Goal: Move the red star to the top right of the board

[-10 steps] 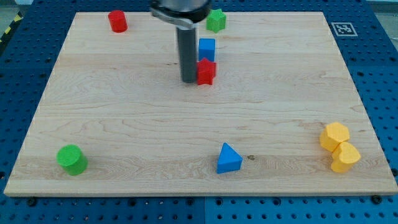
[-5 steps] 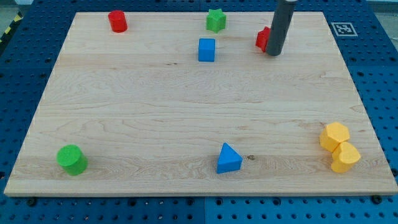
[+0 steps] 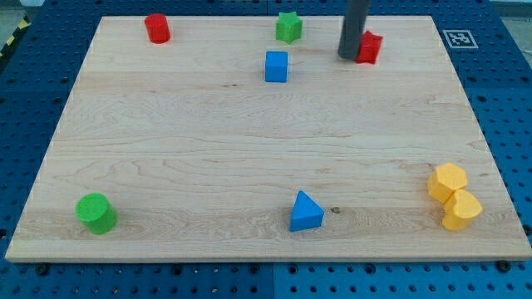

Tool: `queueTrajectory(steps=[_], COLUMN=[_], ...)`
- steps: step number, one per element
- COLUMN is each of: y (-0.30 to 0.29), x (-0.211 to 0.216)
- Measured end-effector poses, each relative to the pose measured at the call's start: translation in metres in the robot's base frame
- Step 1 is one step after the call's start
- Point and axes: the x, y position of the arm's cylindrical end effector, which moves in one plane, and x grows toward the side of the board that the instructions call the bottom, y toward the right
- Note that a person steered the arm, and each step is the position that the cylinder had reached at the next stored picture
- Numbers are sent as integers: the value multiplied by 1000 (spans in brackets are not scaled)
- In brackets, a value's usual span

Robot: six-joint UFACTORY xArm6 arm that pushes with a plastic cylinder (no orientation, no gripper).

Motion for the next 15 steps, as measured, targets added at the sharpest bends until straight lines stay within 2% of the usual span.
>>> queueTrajectory(steps=[2, 3, 4, 7, 9, 10, 11, 12, 13, 15], y=[12, 18, 32, 39, 72, 57, 14, -5, 10, 62], x=[6, 29, 31, -2, -24, -24, -24, -44, -57, -57])
